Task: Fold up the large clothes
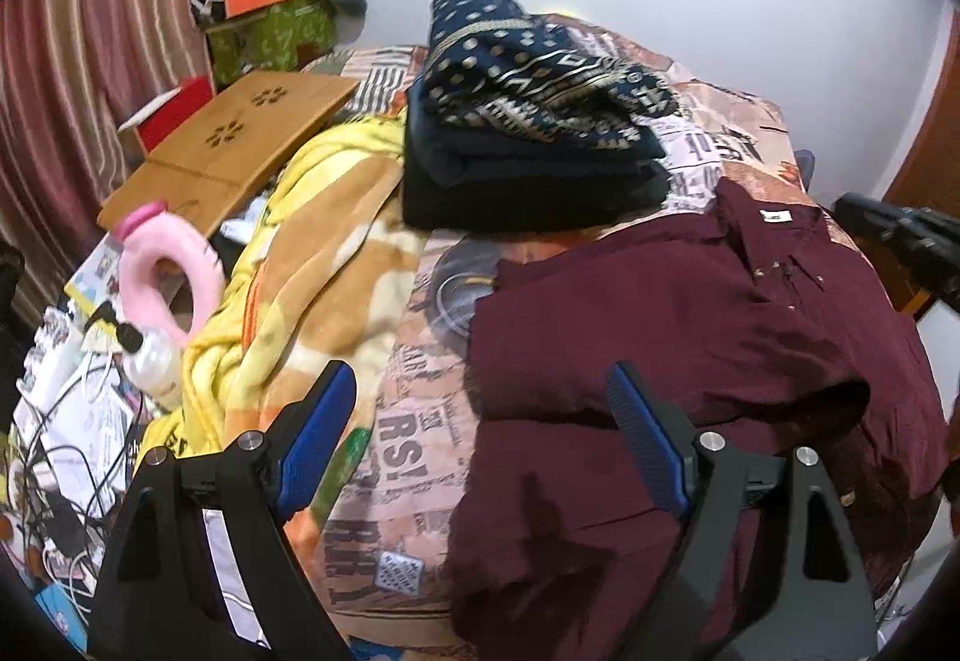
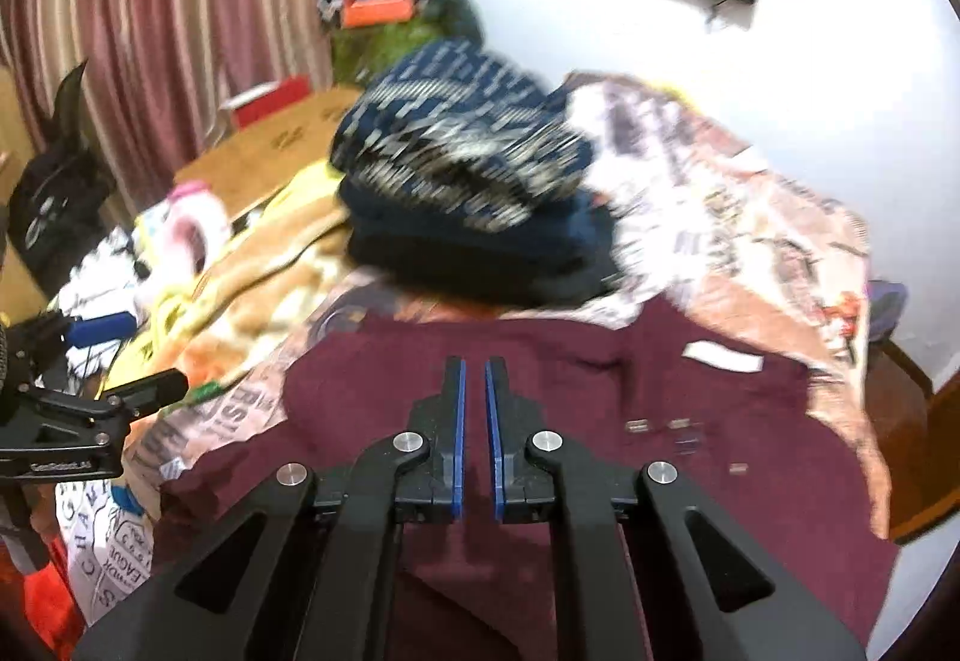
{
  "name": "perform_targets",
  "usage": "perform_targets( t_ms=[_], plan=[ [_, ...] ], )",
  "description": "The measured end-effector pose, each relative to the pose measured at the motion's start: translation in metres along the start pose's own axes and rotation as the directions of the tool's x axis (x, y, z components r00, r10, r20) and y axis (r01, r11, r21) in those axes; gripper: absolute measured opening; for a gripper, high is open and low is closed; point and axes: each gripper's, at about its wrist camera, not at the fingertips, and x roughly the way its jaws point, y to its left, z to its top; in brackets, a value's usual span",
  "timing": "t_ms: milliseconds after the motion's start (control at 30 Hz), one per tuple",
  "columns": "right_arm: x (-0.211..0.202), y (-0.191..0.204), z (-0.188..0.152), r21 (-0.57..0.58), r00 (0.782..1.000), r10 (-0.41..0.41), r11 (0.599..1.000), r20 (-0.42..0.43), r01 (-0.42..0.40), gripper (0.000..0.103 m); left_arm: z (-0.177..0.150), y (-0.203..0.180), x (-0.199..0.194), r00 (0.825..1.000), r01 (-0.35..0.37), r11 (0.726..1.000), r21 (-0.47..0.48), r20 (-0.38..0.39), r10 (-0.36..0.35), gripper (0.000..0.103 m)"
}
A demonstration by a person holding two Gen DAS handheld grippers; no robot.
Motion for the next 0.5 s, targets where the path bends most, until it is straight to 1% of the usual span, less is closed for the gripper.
perform_targets(
  t_ms=[67, 133, 233, 267, 300, 333, 367, 400, 467, 500],
  plan=[
    [-0.015, -0.013, -0.002, 0.012, 1.0, -0.016, 1.0, 0.027, 0.015, 0.006, 0.001, -0.006, 0.002, 1.0, 0.025, 1.0, -0.004, -0.007, -0.025, 0.085],
    [-0.022, -0.019, -0.007, 0.013, 0.999, -0.031, 0.999, 0.032, 0.031, 0.006, 0.001, -0.009, 0.008, 0.997, 0.065, 0.997, -0.032, -0.03, -0.066, 0.085],
    [-0.03, -0.027, -0.019, 0.014, 0.997, -0.068, 0.998, 0.029, 0.068, 0.006, -0.001, -0.007, 0.024, 0.986, 0.134, 0.983, -0.124, -0.083, -0.144, 0.085],
    [-0.031, -0.029, -0.023, 0.008, 0.997, -0.081, 0.997, 0.016, 0.081, 0.01, -0.001, -0.005, 0.029, 0.982, 0.146, 0.977, -0.154, -0.098, -0.163, 0.085],
    [-0.03, -0.03, -0.029, 0.0, 0.995, -0.097, 0.995, -0.005, 0.097, 0.021, -0.004, -0.002, 0.038, 0.972, 0.173, 0.962, -0.214, -0.121, -0.202, 0.085],
    [-0.028, -0.031, -0.034, -0.006, 0.993, -0.114, 0.993, -0.027, 0.114, 0.029, -0.006, 0.0, 0.044, 0.964, 0.189, 0.949, -0.254, -0.136, -0.228, 0.085],
    [-0.027, -0.033, -0.039, -0.006, 0.99, -0.132, 0.991, -0.043, 0.132, 0.047, -0.009, 0.004, 0.051, 0.953, 0.208, 0.929, -0.305, -0.151, -0.262, 0.085],
    [-0.027, -0.035, -0.045, 0.003, 0.988, -0.147, 0.989, -0.04, 0.147, 0.058, -0.012, 0.008, 0.058, 0.94, 0.227, 0.905, -0.361, -0.162, -0.3, 0.085],
    [-0.033, -0.042, -0.054, 0.021, 0.985, -0.169, 0.985, -0.026, 0.17, 0.062, -0.018, 0.014, 0.073, 0.909, 0.258, 0.848, -0.464, -0.18, -0.376, 0.085],
    [-0.034, -0.045, -0.059, 0.026, 0.983, -0.178, 0.983, -0.033, 0.179, 0.062, -0.021, 0.015, 0.08, 0.894, 0.268, 0.822, -0.502, -0.188, -0.407, 0.085]
  ],
)
